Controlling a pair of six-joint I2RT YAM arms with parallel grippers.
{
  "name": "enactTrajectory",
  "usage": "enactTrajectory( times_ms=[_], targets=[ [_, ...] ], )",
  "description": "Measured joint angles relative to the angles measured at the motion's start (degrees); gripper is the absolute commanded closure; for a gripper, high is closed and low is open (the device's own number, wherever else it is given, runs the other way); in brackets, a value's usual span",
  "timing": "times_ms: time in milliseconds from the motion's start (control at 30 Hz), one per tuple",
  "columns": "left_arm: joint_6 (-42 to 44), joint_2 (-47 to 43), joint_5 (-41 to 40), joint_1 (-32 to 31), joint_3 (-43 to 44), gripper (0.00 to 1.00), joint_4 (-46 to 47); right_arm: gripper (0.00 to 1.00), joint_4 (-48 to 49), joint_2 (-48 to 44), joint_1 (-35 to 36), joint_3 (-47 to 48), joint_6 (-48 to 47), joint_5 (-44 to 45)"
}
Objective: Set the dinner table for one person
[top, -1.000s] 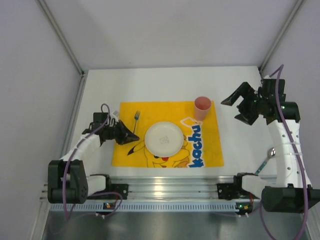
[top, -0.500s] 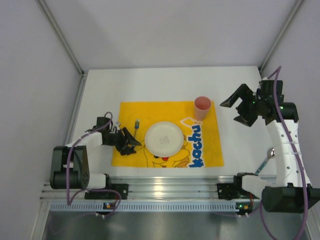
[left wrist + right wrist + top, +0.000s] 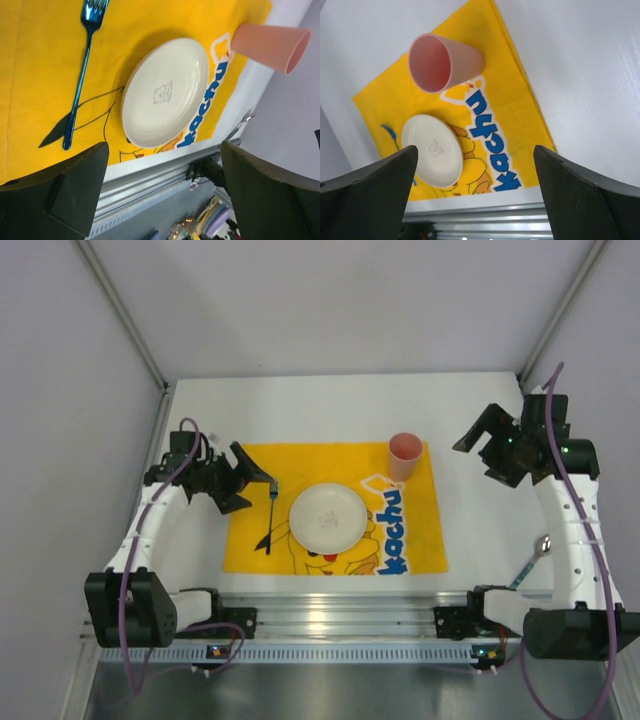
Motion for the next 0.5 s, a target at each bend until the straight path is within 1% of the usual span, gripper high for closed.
enactTrajectory(
  times_ms=[100, 200, 367, 500],
  targets=[
    [0.48, -0.04, -3.3, 0.0, 5.29, 0.02, -0.15, 0.0, 0.44, 0.5, -0.59, -1.46, -0.37, 6.88],
    [0.61, -0.7, -5.4, 0.0, 6.8, 0.03, 0.24, 0.0, 0.57, 0.55, -2.45, -7.21, -0.11, 15.02],
    [0.92, -1.42, -6.93, -0.07, 6.23, 0.06, 0.2, 0.0, 0.83, 3.52, -11.04, -18.69, -0.04, 27.54],
    [1.05, -1.53, -6.97, -0.28, 4.07, 0.08, 0.13, 0.0, 2.51, 5.44, -17.44, -25.09, 0.87, 31.5]
  ],
)
